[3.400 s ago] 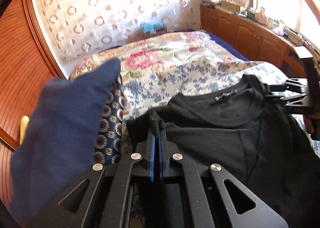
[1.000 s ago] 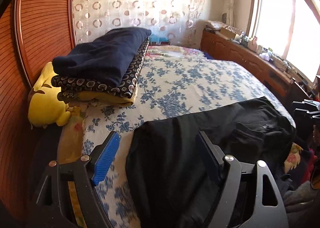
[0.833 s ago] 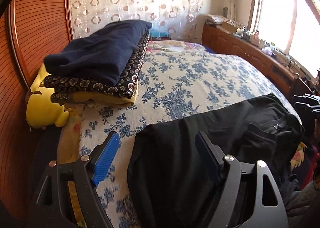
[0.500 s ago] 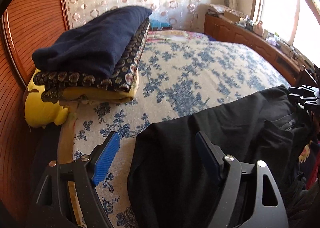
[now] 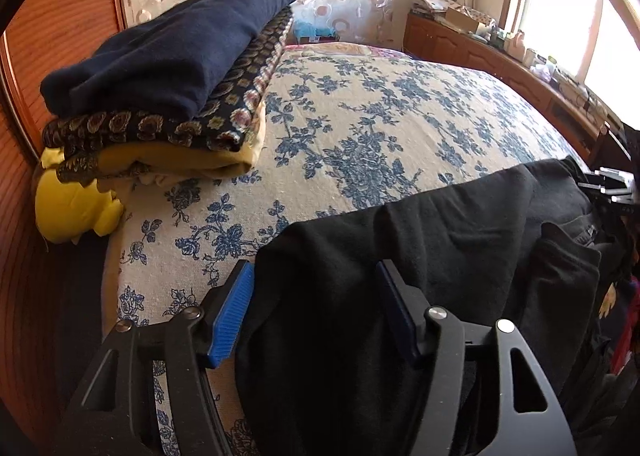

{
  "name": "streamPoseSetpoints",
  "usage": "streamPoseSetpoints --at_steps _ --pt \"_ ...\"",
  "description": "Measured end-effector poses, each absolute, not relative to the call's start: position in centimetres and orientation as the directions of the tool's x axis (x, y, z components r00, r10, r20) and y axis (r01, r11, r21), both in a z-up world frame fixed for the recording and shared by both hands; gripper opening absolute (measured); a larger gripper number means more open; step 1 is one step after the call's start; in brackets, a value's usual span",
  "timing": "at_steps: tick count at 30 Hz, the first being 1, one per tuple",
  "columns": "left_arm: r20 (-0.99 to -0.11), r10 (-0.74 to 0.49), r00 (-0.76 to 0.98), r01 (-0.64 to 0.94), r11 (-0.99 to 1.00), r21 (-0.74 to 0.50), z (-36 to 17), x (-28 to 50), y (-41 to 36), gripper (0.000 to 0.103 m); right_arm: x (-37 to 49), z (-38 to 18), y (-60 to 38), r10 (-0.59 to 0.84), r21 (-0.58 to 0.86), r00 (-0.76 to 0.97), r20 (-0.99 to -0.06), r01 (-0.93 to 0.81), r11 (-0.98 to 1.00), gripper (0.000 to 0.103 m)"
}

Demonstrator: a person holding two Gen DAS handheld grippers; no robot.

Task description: Fold small clothes

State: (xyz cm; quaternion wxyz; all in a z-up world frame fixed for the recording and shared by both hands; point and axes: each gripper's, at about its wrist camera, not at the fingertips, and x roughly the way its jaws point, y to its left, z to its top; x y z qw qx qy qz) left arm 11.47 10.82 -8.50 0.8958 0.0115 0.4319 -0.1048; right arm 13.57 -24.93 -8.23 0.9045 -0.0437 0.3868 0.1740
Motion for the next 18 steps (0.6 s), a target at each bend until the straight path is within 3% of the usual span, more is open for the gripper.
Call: streamPoseSetpoints --at_steps 3,9,15,18 --pt "-0.777 -0.200 0.596 0.200 0.975 -0.098 -8.6 11.8 11.3 0.065 13.5 -8.2 -24.8 0.285 0.052 0.639 -0.715 -0.358 0.932 0.052" --pt "-0.776 -0.188 0.602 0.201 0.976 -0.080 -8.7 11.4 10.8 0.063 12.7 -8.4 -24.4 0.331 0.072 0.628 -0.705 -0.400 0.913 0.022" --pt "-0.772 -0.243 0.588 0.255 0.961 -0.108 -8.2 10.8 10.2 0.010 11.9 -8.7 -24.6 0.342 0.083 0.646 -0.683 -0.396 0.914 0.014" --pt "-0.755 -0.241 0.609 0.272 0.958 -0.087 -7.1 9.8 9.4 0.009 10.5 -8.2 -25.0 0.327 0.078 0.700 -0.635 -0.362 0.929 0.012"
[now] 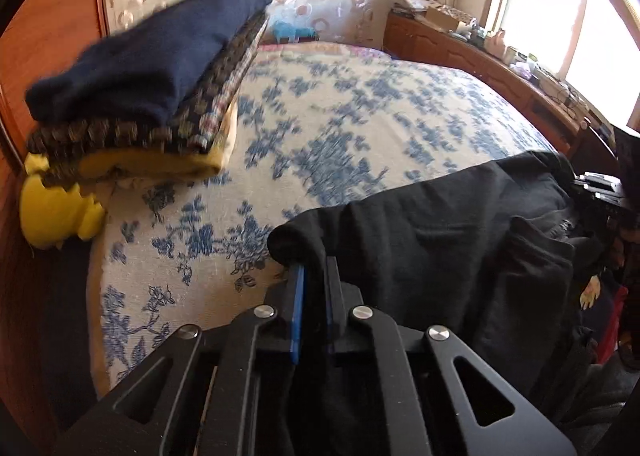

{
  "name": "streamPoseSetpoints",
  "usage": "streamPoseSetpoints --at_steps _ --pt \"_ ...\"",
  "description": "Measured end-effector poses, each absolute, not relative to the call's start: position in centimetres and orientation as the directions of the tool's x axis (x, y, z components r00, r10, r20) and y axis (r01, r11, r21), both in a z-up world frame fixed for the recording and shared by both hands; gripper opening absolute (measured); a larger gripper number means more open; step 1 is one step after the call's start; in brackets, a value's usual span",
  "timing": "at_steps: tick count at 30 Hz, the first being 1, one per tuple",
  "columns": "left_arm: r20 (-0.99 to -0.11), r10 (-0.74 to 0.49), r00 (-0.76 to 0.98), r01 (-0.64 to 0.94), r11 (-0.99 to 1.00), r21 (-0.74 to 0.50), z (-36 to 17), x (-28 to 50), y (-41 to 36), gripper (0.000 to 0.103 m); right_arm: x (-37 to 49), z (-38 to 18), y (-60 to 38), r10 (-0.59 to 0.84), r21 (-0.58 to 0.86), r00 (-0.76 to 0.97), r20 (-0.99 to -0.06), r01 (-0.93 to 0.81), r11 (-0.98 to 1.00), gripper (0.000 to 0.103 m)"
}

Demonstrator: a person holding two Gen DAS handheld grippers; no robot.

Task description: Fold small clothes

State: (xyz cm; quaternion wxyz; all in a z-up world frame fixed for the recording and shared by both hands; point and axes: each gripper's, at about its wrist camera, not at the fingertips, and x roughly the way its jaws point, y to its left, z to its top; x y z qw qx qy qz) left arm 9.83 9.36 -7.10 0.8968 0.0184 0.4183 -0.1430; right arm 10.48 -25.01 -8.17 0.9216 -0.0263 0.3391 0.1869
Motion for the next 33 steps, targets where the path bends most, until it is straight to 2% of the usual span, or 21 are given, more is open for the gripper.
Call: streamPoseSetpoints --at_steps 7,16,21,28,30,33 --pt "-0.570 -0.328 0.753 0.315 0.941 -0.125 0.9 3.6 9.1 0.008 4.1 -2.8 -25.9 0.342 0.062 0.788 -0.512 -0.363 0.930 0.011" --pt "-0.338 -0.398 0.853 0.392 0.916 -0.087 10.8 -3.4 8.7 0.008 -5.1 5.5 -30.0 0.370 0.069 0.876 -0.309 -0.367 0.928 0.011" --pt "-0.243 -0.385 0.891 0.390 0.920 -0.028 16.0 -4.2 8.7 0.008 -8.8 10.7 -32.2 0.389 0.040 0.901 -0.195 -0.389 0.921 0.011" --pt "-0.202 -0.336 0.920 0.354 0.934 0.058 22.1 2.2 7.6 0.008 -6.3 18.6 -33.9 0.352 -0.065 0.924 -0.151 -0.365 0.929 0.011" --pt "-0.209 -0.301 0.930 0.323 0.943 0.080 22.8 5.6 7.0 0.008 -3.7 19.8 -33.9 0.325 -0.082 0.932 -0.160 -0.341 0.936 0.011" --pt "-0.255 -0.226 0.940 0.265 0.955 0.132 21.1 11.2 6.1 0.008 2.0 19.8 -32.8 0.246 -0.111 0.945 -0.217 -0.274 0.955 0.011"
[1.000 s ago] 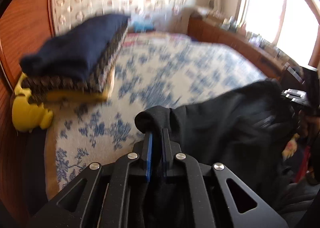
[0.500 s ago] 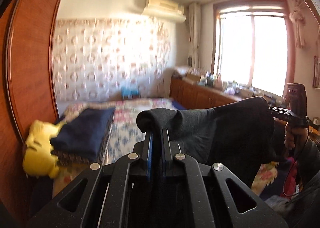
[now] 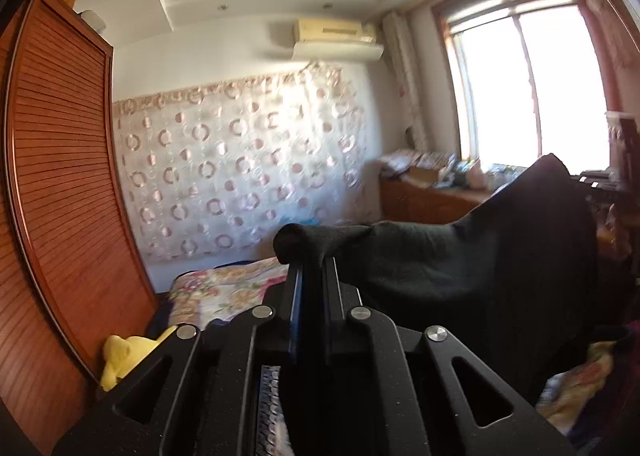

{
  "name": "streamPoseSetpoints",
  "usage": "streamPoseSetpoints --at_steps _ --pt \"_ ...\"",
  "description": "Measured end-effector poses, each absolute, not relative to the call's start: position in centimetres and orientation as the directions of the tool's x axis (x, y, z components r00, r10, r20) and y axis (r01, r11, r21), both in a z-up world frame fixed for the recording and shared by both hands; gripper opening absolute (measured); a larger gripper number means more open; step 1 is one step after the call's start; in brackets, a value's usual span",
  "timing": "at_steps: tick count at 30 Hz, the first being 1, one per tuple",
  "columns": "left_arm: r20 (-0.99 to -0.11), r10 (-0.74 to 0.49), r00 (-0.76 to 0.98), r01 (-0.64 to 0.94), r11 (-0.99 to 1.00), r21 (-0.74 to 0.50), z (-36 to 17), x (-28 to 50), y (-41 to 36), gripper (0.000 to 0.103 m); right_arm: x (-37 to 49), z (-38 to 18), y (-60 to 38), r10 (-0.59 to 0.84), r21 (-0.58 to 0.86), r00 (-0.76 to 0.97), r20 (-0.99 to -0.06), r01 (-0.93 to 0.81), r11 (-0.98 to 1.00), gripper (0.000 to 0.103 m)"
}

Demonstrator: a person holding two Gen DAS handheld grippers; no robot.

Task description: Fold small clothes

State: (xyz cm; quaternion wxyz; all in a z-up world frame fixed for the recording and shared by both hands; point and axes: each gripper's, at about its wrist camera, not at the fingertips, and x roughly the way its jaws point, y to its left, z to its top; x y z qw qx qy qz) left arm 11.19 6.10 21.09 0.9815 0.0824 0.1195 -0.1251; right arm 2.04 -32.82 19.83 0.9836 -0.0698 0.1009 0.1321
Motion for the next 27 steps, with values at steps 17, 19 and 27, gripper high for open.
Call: streamPoseSetpoints --at_steps 17,19,27 --pt "-0.589 -0.309 0.747 0.366 0.930 -0.023 2.4 23.2 3.5 0.074 23.3 -1.9 -35.3 -0.074 -0.112 0.783 -0.618 0.005 0.994 0.039" --pt "-0.597 -0.328 0.732 0.386 0.922 -0.033 1.8 21.9 3.3 0.076 22.6 -1.7 -35.4 -0.017 -0.045 0.777 -0.629 -0.014 0.999 0.042" --pt "-0.682 -0.293 0.670 0.418 0.908 0.021 -2.4 18.9 2.4 0.076 18.5 -3.0 -41.1 0.075 0.040 0.740 -0.668 -0.065 0.997 0.044"
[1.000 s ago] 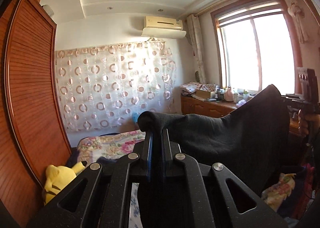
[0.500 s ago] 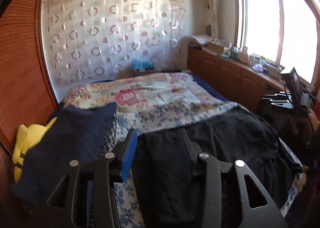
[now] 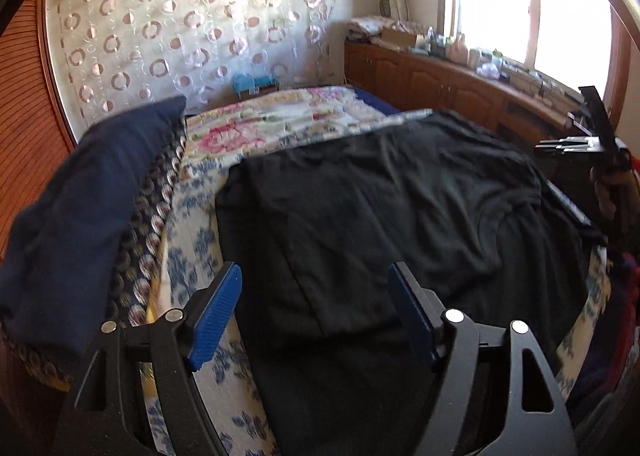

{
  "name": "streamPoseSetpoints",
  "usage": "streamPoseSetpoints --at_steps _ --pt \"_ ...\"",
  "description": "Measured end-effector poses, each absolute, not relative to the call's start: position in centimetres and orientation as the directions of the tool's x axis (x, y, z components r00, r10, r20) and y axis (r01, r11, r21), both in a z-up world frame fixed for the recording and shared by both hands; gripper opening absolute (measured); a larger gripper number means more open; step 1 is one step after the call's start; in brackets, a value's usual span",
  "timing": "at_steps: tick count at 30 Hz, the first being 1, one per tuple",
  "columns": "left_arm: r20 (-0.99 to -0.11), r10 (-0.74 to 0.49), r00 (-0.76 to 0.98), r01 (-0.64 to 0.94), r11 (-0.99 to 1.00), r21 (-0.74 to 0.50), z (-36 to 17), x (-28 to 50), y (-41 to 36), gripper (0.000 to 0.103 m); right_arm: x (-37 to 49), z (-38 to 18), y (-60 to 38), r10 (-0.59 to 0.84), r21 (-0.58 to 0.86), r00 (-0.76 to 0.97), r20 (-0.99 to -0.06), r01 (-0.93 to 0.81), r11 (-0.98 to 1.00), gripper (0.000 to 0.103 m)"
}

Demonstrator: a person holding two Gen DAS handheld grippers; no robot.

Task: Fold small clothes
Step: 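Open both tools and release the folded shirt onto the bed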

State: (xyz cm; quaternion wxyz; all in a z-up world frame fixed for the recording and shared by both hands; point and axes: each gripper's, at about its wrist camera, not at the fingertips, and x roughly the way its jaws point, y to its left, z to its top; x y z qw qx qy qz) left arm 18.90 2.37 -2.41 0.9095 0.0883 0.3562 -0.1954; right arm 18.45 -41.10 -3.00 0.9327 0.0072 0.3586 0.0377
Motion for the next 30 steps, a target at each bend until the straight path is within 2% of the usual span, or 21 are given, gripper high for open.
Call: streamPoseSetpoints --at_steps 10,17,21,30 --pt "-0.733 -0.250 0.632 0.364 0.932 -0.005 -5.9 18.5 3.3 0.076 17.1 -5.0 -40.3 0.158 0.127 0.721 -0.674 -0.098 0.987 0.044" --pt "-0.766 -0.207 0.609 0.352 0.936 0.027 -7.7 18.2 3.6 0.076 14.4 -6.3 -41.0 0.132 0.096 0.717 -0.684 -0.091 0.991 0.044" --pt "-0.776 -0.224 0.589 0.330 0.944 -0.021 -8.2 18.7 4.3 0.076 13.5 -6.2 -41.7 0.137 0.102 0.727 -0.673 -0.092 0.991 0.044" --pt "-0.782 -0.223 0.582 0.339 0.941 -0.015 -8.5 18.8 4.0 0.084 13.5 -5.6 -41.1 0.119 0.087 0.752 -0.648 -0.082 0.993 0.044"
